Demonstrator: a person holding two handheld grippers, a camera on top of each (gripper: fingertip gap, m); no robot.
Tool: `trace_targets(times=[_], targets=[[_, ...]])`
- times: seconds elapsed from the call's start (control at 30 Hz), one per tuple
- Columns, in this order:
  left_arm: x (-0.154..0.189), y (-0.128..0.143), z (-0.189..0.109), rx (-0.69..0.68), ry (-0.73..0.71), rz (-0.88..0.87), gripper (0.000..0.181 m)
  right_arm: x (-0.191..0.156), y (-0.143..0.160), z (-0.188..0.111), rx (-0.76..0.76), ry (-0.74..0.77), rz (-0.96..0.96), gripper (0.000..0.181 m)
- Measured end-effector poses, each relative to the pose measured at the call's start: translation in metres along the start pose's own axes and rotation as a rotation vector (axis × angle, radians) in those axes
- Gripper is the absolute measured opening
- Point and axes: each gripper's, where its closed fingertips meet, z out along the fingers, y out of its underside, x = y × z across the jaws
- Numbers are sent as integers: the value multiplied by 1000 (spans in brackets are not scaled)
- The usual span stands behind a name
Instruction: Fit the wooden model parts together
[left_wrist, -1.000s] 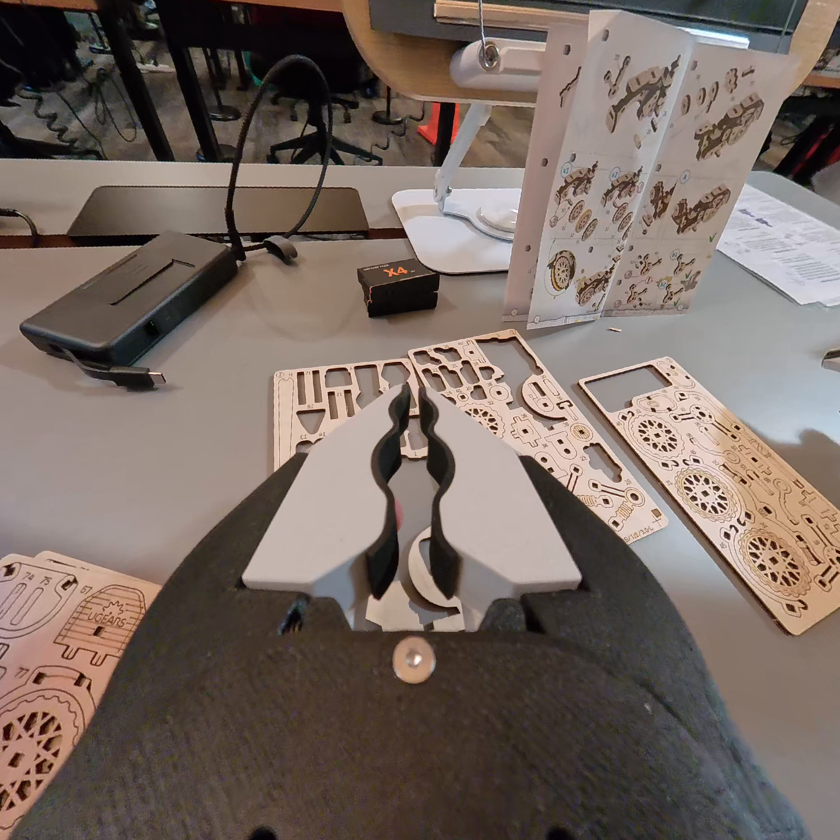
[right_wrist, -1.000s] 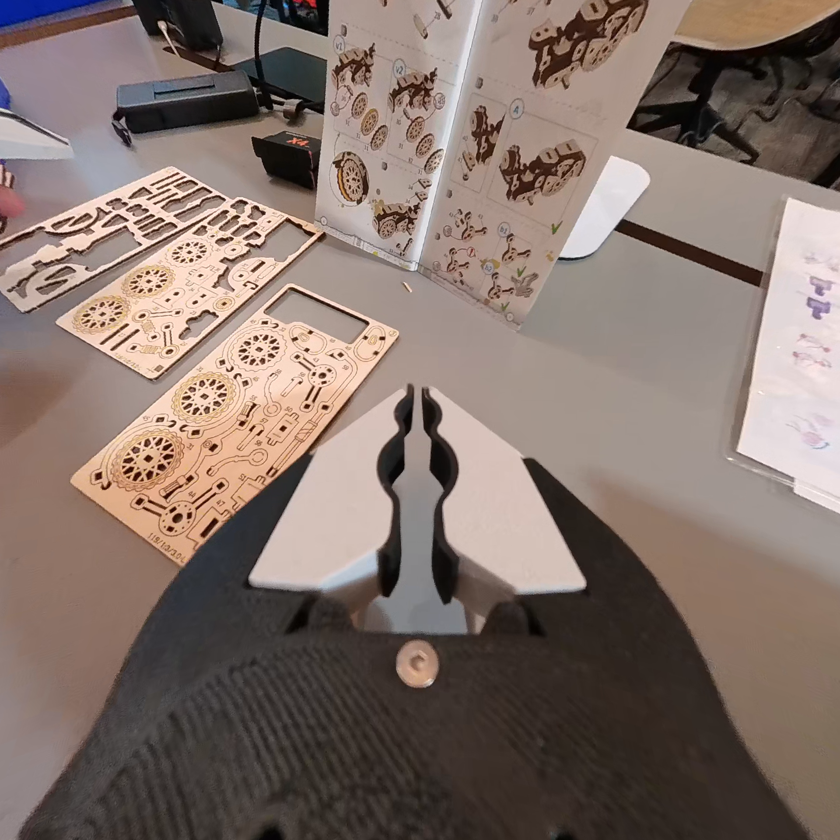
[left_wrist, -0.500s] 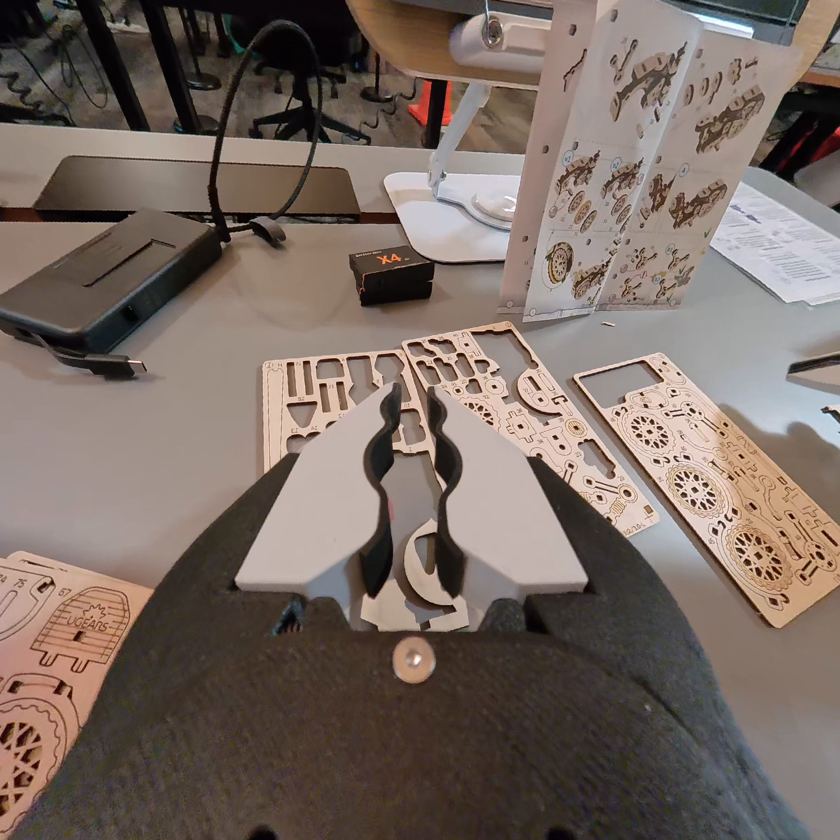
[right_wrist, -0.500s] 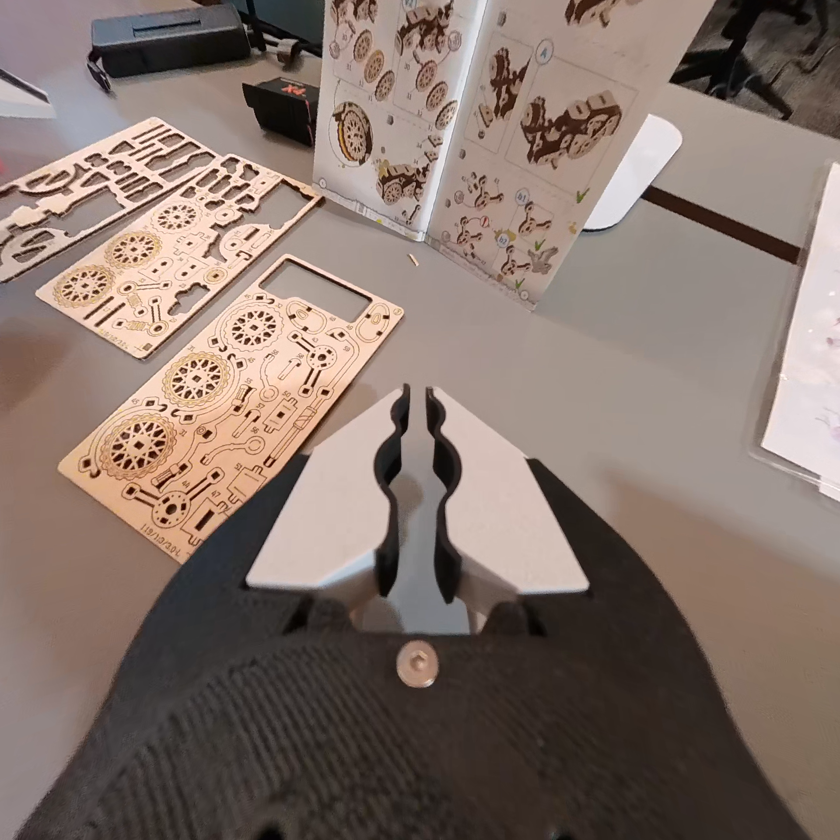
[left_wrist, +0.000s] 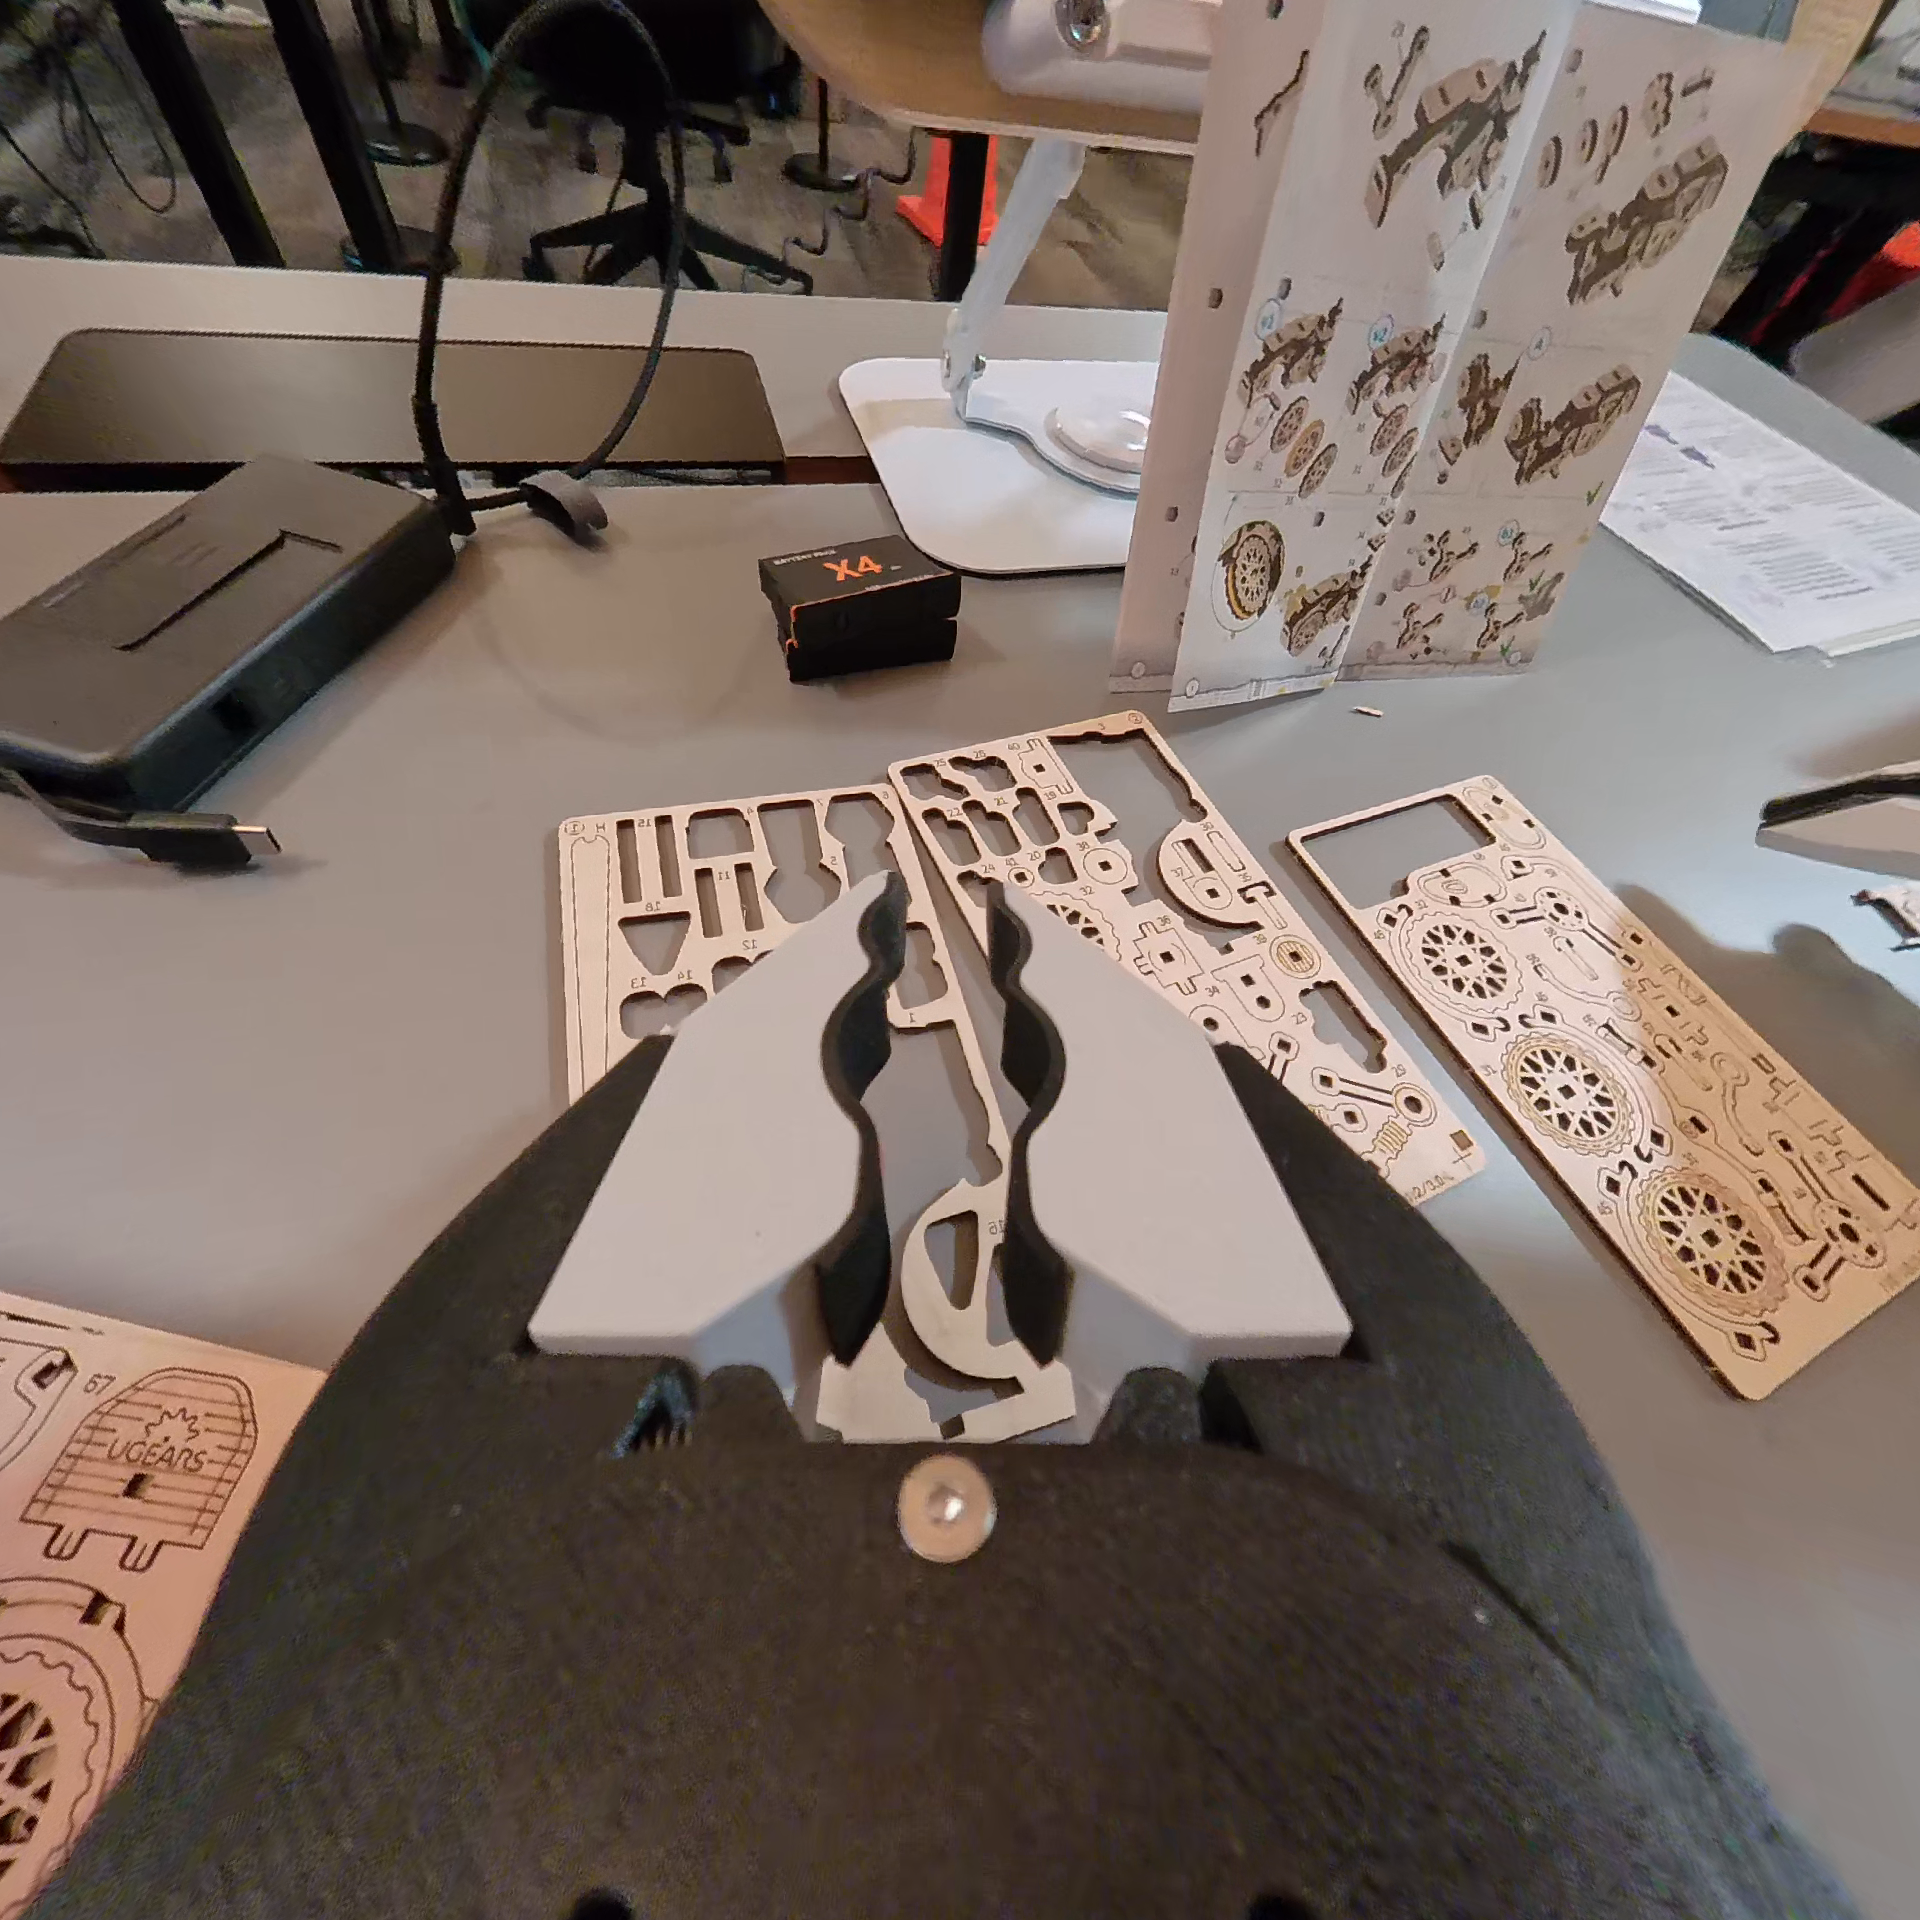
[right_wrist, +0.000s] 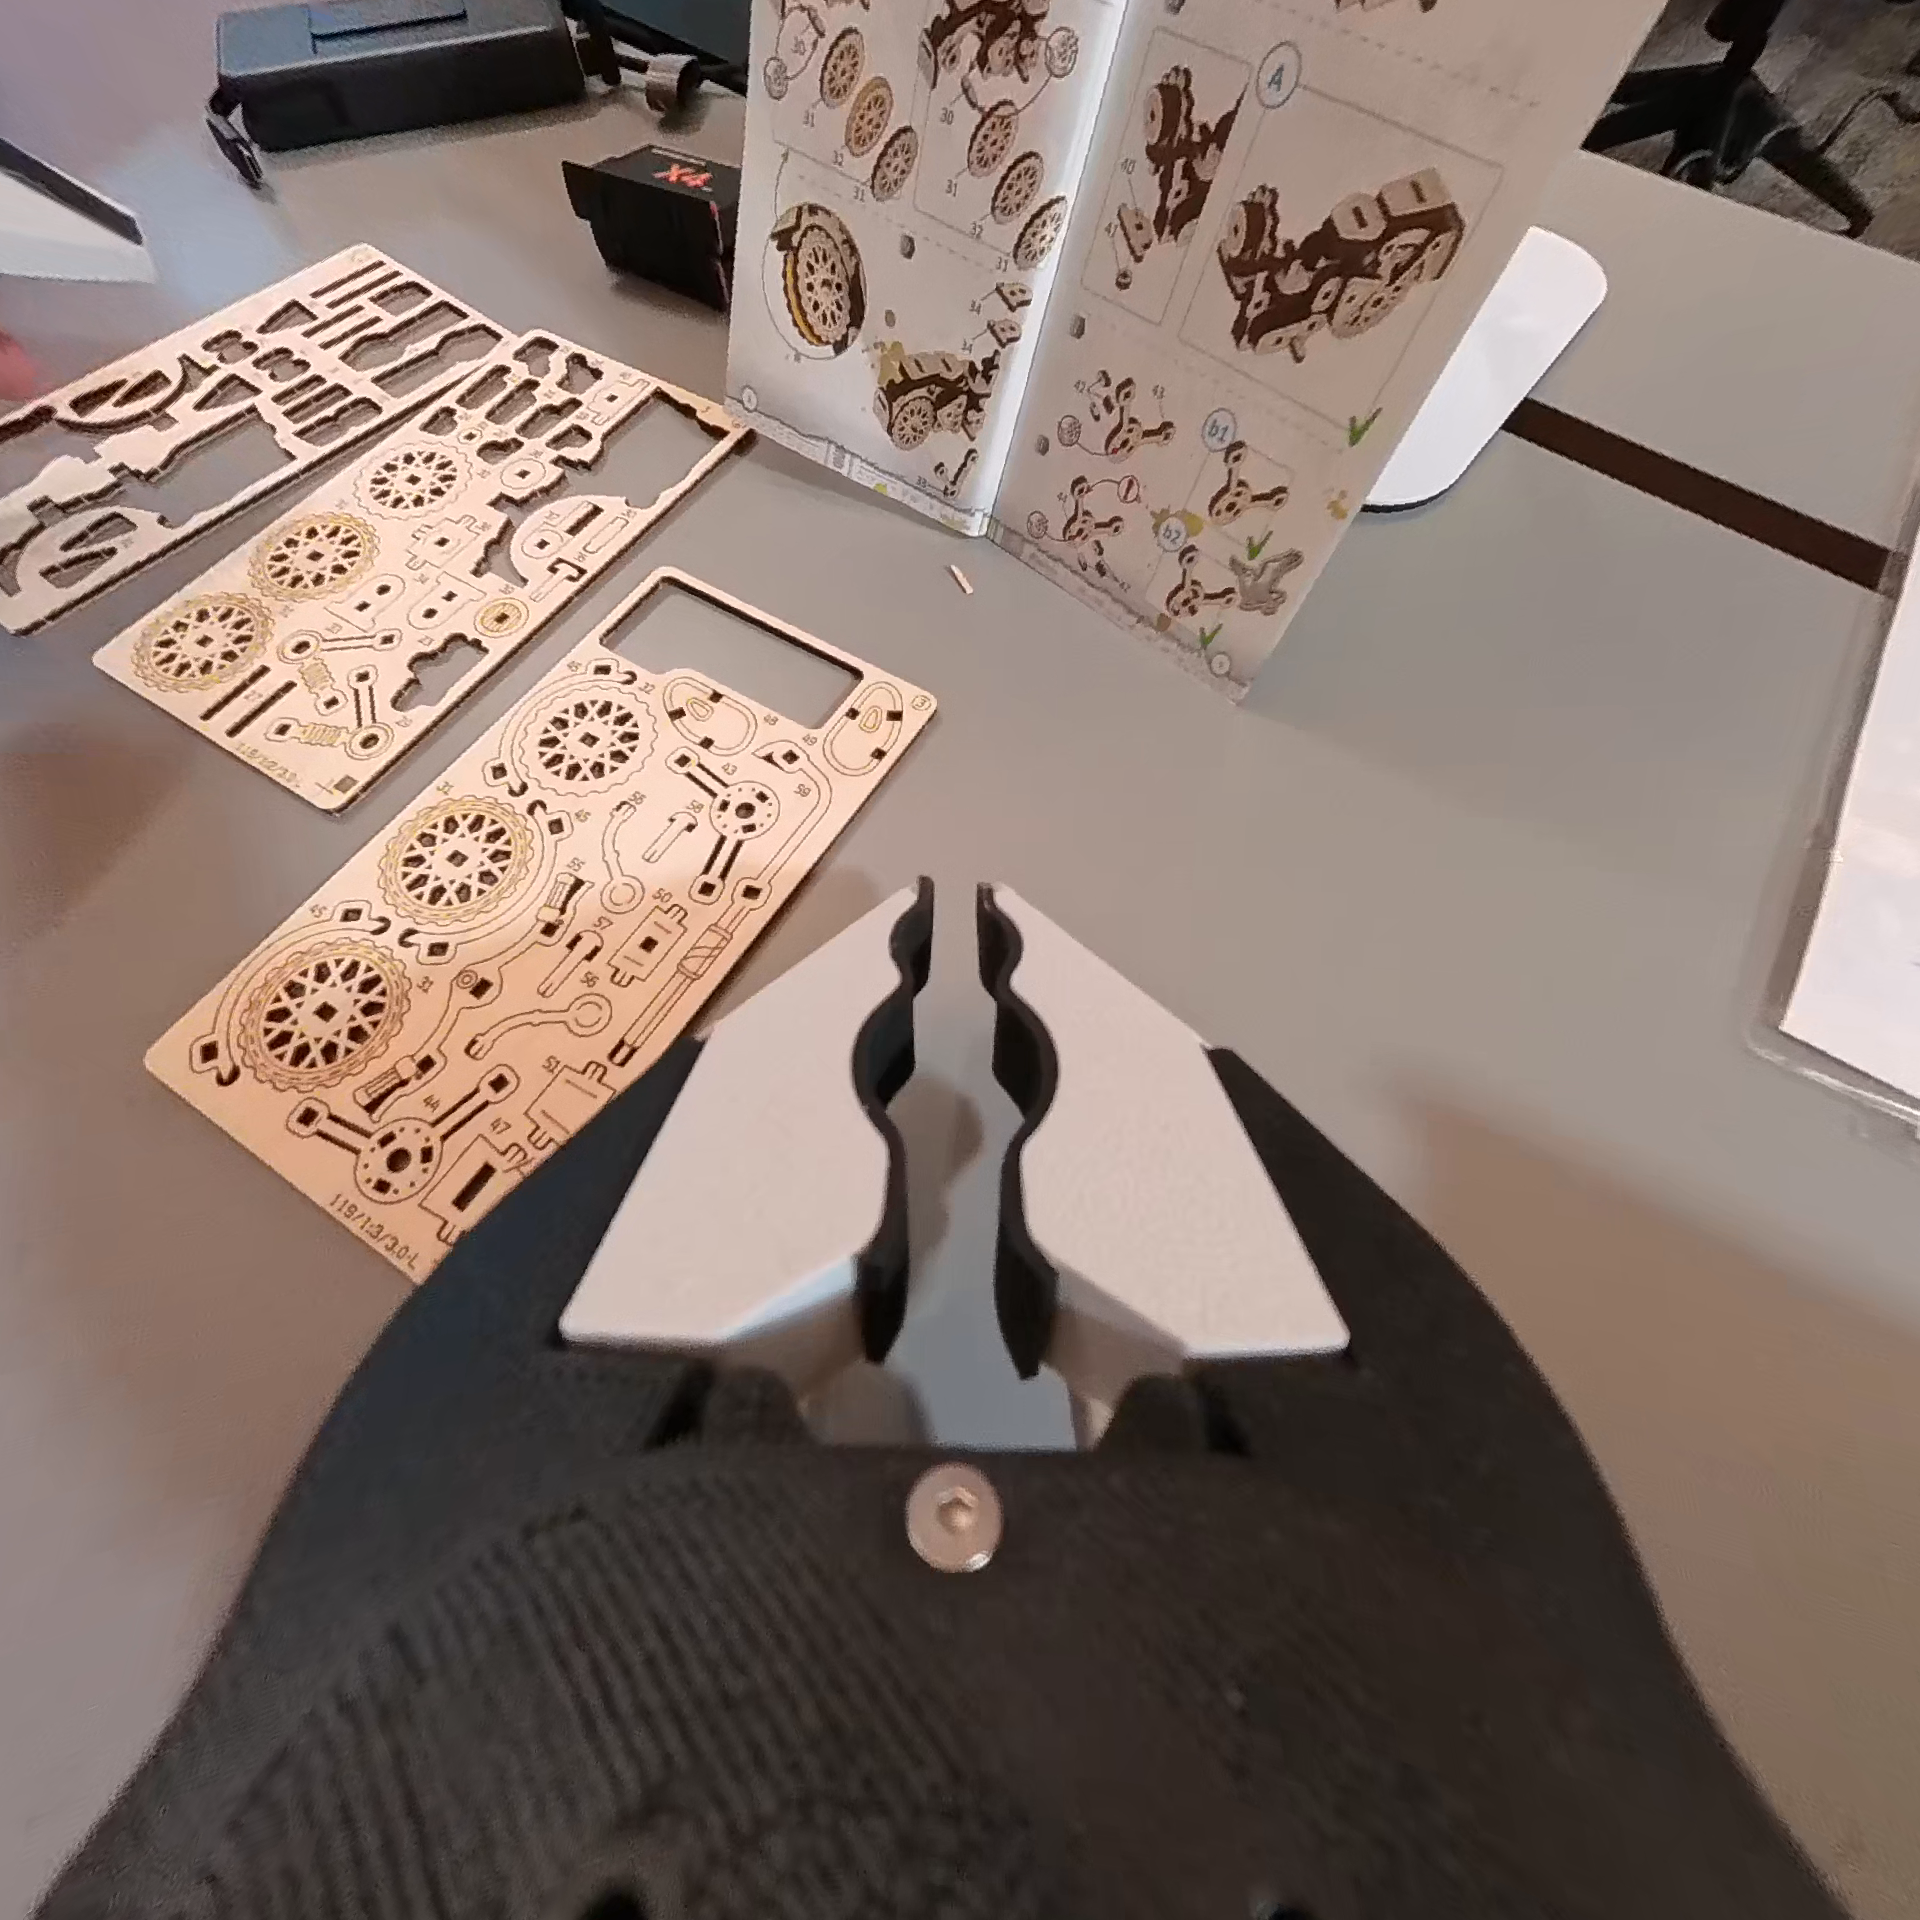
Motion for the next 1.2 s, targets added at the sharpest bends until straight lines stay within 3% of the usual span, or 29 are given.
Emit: trace_targets(times=[0.77,0.83,0.9,0.93,1.1,1.2], targets=[[8,3,2,-28,43,26,17,-2,2,1,-14,-13,0,6],[24,2,0,-13,136,66,21,-2,2,2,-19,-19,8,6],[67,-2,-14,53,374,143,26,-1,2,2,-22,-23,16,6],[79,-1,-18,63,420,178,32,-1,3,2,-22,-24,18,6],[112,38,-14,-122,456,436,72,-2,4,3,-31,-23,9,6],[121,55,-11,-189,440,572,78,-3,3,3,-29,-24,1,6]])
